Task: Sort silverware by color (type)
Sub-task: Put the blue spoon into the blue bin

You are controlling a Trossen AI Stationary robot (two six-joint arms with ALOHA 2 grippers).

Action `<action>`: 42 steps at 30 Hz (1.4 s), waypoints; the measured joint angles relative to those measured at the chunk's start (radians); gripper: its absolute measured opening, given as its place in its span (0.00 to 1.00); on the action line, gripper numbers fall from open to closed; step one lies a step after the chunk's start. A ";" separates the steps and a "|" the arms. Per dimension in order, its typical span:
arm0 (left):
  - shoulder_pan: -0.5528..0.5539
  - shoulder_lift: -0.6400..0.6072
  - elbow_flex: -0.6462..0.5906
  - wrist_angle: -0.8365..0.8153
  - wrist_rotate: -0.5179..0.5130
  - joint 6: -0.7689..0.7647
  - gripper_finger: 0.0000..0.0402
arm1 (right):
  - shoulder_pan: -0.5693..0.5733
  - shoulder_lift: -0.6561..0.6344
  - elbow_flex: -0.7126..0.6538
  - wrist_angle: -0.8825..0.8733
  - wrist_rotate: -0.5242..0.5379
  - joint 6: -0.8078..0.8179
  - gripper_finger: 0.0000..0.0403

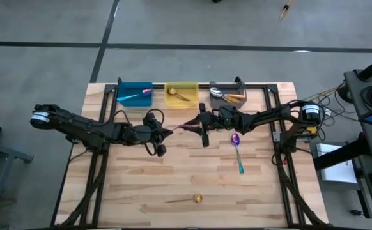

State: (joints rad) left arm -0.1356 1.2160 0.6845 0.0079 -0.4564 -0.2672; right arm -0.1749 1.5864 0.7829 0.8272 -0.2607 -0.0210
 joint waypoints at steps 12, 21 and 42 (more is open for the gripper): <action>-0.001 0.000 0.000 0.004 0.008 0.000 0.00 | -0.003 0.000 0.001 -0.007 0.019 0.032 0.03; -0.002 0.000 0.000 0.003 -0.029 0.023 0.10 | -0.004 -0.006 0.001 -0.014 0.011 0.053 0.02; 0.002 0.002 -0.002 -0.014 -0.233 0.156 0.42 | -0.004 -0.029 0.086 -0.301 0.169 0.076 0.02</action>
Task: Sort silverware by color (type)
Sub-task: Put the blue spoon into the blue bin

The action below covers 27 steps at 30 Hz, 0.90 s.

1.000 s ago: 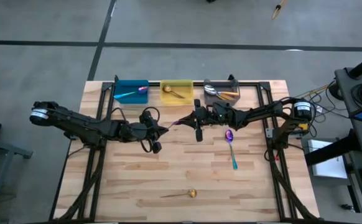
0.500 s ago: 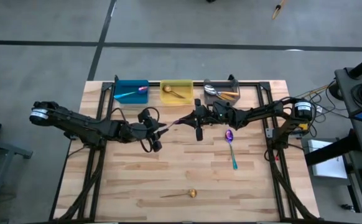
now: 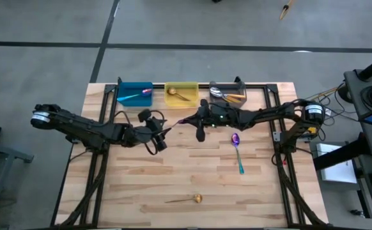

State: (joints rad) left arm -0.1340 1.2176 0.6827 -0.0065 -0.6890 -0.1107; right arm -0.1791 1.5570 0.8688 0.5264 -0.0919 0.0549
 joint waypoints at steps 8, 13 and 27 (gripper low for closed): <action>0.040 0.058 -0.001 0.014 -0.073 0.016 0.48 | -0.001 0.002 0.157 -0.346 0.103 0.005 0.02; 0.046 0.140 0.002 0.049 -0.172 0.016 0.48 | -0.001 0.005 0.242 -0.523 0.181 0.036 0.02; 0.054 0.341 0.006 0.448 -0.215 0.211 0.48 | -0.002 0.009 0.215 -0.495 0.222 0.136 0.02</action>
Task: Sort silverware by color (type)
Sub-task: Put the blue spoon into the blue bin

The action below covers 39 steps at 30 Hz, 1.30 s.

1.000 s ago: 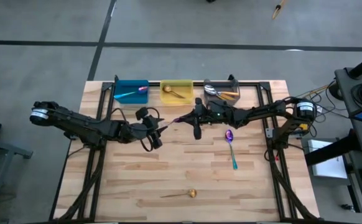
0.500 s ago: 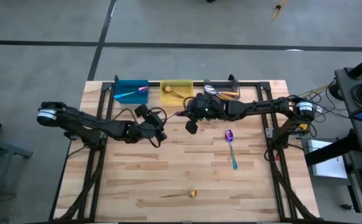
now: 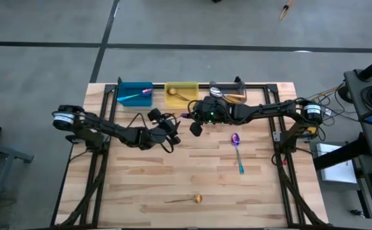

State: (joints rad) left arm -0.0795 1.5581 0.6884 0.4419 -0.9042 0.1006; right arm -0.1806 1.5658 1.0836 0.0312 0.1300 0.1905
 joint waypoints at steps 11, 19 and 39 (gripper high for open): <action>0.004 0.087 0.000 0.091 -0.007 0.044 0.43 | 0.000 0.000 0.000 0.003 0.001 0.000 0.02; 0.006 0.099 0.000 0.142 -0.009 0.048 0.27 | 0.000 0.000 0.000 0.001 0.001 0.010 0.02; 0.017 0.100 0.000 0.137 0.016 -0.030 0.01 | -0.001 0.000 0.002 0.011 -0.007 0.023 0.02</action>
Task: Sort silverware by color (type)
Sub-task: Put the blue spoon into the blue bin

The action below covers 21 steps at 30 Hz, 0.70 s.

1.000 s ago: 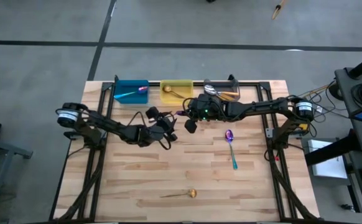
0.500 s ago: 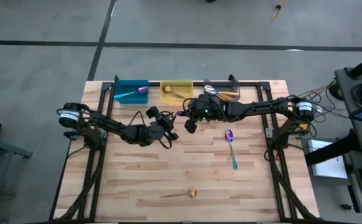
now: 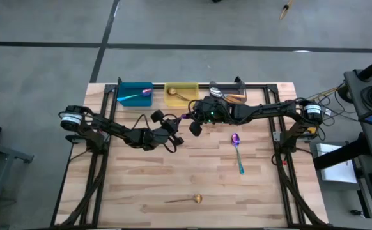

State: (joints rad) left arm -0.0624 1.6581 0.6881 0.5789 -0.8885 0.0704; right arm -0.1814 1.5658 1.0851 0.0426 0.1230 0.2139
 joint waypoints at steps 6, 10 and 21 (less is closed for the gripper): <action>0.000 0.000 -0.001 0.001 0.020 -0.069 0.00 | 0.000 0.000 0.000 -0.003 0.000 0.038 0.04; 0.002 -0.003 -0.001 0.004 0.018 -0.130 0.00 | -0.001 0.000 0.000 -0.019 0.001 0.068 0.12; 0.003 -0.012 -0.001 -0.011 0.068 -0.233 0.00 | -0.012 -0.021 0.000 -0.025 -0.003 0.055 0.41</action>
State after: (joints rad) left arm -0.0592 1.6465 0.6872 0.5676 -0.8206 -0.1626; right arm -0.1929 1.5445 1.0851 0.0175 0.1200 0.2694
